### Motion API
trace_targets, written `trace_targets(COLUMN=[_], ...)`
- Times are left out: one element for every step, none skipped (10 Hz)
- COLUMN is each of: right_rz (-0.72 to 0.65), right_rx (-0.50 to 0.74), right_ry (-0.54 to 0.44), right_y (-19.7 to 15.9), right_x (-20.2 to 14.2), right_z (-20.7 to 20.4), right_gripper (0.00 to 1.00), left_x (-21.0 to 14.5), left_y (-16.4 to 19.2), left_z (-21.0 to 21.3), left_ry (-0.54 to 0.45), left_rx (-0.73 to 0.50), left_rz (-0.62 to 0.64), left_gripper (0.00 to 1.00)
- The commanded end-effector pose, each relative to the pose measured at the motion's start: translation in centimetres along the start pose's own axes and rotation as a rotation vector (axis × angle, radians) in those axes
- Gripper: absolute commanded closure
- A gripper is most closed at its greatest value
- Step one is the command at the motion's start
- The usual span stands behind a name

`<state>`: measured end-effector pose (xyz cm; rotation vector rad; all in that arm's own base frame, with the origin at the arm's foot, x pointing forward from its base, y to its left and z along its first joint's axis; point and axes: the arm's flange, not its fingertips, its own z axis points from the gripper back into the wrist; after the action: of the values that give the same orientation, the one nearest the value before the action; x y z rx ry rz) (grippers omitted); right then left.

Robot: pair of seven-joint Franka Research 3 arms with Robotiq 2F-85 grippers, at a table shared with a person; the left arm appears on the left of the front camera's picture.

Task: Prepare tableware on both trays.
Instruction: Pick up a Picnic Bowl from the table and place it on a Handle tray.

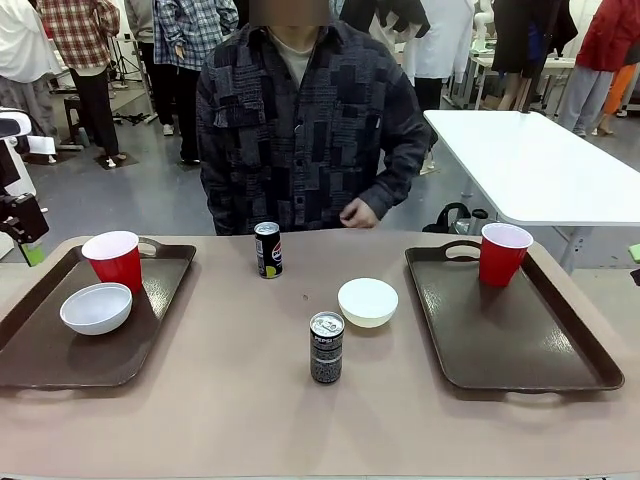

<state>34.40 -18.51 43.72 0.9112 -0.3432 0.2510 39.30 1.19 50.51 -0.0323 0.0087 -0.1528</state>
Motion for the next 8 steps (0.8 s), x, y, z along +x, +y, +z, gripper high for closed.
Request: trace_targets(right_rz=[0.002,0.002,0.002,0.0,0.019,0.048,0.074,0.098], right_rx=[0.008,0.008,0.008,0.0,-0.105,-0.197,-0.281,-0.37], right_ry=[-0.004,-0.004,-0.004,0.0,0.056,0.142,0.194,0.231], right_y=[0.0,0.0,0.0,0.0,1.6,3.7,6.5,9.9], right_x=[0.1,0.1,0.1,0.0,0.3,0.6,1.1,2.3], right_z=[0.0,0.0,0.0,0.0,-1.2,-3.2,-5.3,-7.3], right_gripper=[0.0,0.0,0.0,0.0,0.0,0.0,0.0,0.0], left_x=[0.0,0.0,1.4,2.8,4.5,4.9,5.0,5.4], left_y=[0.0,0.0,1.8,4.6,7.9,10.3,12.2,13.2], left_z=[-0.1,0.0,1.2,2.4,2.9,2.9,3.2,2.5], left_ry=[0.003,0.0,0.068,0.161,0.17,0.183,0.194,0.208], left_rx=[0.01,0.0,-0.173,-0.458,-0.653,-0.765,-0.834,-0.856], left_rz=[-0.014,0.0,-0.061,-0.138,-0.117,-0.102,-0.096,-0.081], left_gripper=[0.14,0.14,0.14,0.14,0.14,0.14,0.14,0.14])
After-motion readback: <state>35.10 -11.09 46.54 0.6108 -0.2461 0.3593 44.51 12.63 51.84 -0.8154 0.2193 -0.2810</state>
